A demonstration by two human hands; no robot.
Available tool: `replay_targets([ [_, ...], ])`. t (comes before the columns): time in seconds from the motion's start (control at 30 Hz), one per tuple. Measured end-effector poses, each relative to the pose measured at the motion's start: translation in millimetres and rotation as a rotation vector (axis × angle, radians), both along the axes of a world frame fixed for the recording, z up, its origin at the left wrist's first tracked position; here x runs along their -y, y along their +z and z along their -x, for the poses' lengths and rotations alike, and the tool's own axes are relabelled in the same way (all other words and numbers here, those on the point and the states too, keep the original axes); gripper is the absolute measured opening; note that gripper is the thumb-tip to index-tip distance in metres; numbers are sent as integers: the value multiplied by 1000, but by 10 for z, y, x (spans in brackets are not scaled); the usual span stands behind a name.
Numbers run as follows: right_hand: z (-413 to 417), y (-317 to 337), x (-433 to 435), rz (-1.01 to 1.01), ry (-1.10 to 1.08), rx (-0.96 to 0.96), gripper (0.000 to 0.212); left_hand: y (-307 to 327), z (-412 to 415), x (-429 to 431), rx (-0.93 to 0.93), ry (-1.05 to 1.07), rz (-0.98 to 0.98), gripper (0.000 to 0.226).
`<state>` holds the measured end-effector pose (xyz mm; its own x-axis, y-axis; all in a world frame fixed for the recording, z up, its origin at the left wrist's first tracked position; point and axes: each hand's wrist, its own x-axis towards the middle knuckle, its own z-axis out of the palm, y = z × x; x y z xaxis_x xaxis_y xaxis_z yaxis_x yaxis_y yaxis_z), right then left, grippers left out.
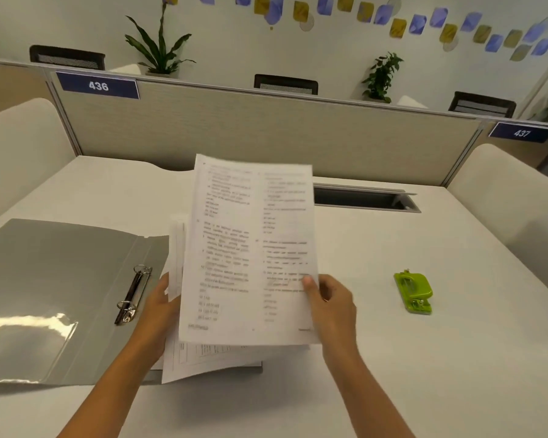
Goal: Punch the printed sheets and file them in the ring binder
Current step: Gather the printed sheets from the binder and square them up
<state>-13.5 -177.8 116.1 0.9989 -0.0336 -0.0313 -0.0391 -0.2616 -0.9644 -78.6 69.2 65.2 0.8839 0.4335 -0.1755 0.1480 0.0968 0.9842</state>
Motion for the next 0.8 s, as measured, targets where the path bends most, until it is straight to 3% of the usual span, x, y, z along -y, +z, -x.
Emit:
replay_targets([
  [0.17,14,-330,-62,90,14,-87,29,56,0,132,24,-41,59,39],
  [0.3,22,-322,14,61,51,-74,9,50,-30,177,77,-62,56,48],
  [0.43,6,-265,61,-50,8,-51,24,71,-66,251,137,-51,88,39],
  [0.53,10,-201,73,-106,-58,54,31,150,-119,333,180,-53,169,49],
  [0.73,21,-38,82,-113,-197,398,26,497,-296,666,360,25,-156,21],
  [0.8,35,-14,89,-146,-197,449,21,555,-336,754,412,89,-215,26],
])
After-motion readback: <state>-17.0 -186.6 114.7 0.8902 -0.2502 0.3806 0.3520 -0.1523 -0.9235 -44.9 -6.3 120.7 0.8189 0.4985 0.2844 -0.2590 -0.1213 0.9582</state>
